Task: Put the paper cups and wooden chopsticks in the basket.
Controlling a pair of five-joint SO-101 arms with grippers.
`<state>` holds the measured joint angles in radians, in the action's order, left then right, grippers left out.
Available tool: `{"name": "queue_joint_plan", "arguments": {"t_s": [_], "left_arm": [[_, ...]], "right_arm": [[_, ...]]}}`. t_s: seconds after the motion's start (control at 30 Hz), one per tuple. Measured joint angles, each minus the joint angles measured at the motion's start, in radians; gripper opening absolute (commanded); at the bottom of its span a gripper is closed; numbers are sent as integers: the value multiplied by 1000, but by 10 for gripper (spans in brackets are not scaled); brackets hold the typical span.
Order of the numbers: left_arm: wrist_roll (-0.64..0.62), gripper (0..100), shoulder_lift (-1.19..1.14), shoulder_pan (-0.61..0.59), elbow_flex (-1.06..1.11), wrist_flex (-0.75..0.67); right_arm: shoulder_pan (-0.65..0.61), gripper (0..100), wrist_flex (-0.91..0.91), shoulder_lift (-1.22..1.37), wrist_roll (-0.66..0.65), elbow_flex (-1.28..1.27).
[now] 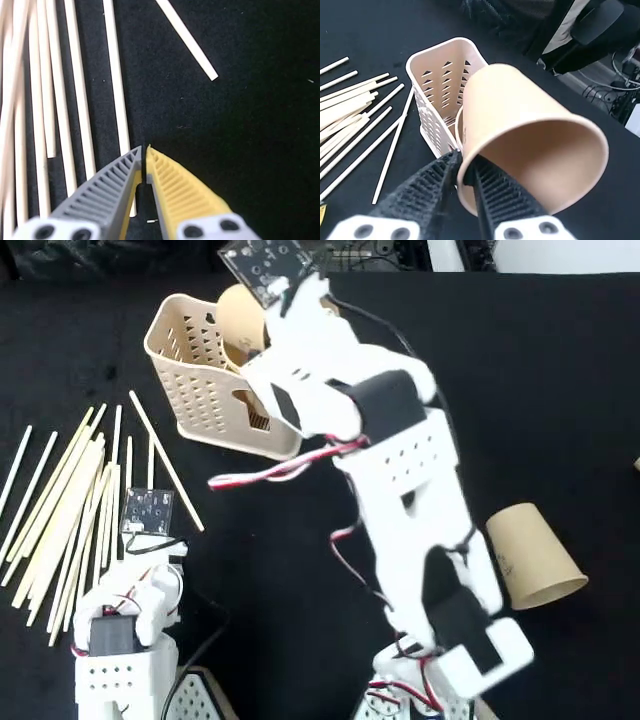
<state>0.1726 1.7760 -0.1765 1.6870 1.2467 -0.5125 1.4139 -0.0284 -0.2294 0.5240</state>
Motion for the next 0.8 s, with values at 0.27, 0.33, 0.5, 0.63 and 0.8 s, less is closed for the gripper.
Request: {"name": "queue_joint_plan", "arguments": {"t_s": [0.27, 0.33, 0.5, 0.63, 0.8], "left_arm": [[0, 30, 0, 0, 0, 0], [0, 30, 0, 0, 0, 0], [0, 30, 0, 0, 0, 0], [0, 30, 0, 0, 0, 0], [0, 30, 0, 0, 0, 0]], "right_arm": [[0, 15, 192, 124, 0, 189], [0, 16, 226, 147, 0, 229], [0, 148, 261, 204, 0, 292], [0, 274, 261, 230, 0, 345], [0, 292, 245, 235, 0, 470]]}}
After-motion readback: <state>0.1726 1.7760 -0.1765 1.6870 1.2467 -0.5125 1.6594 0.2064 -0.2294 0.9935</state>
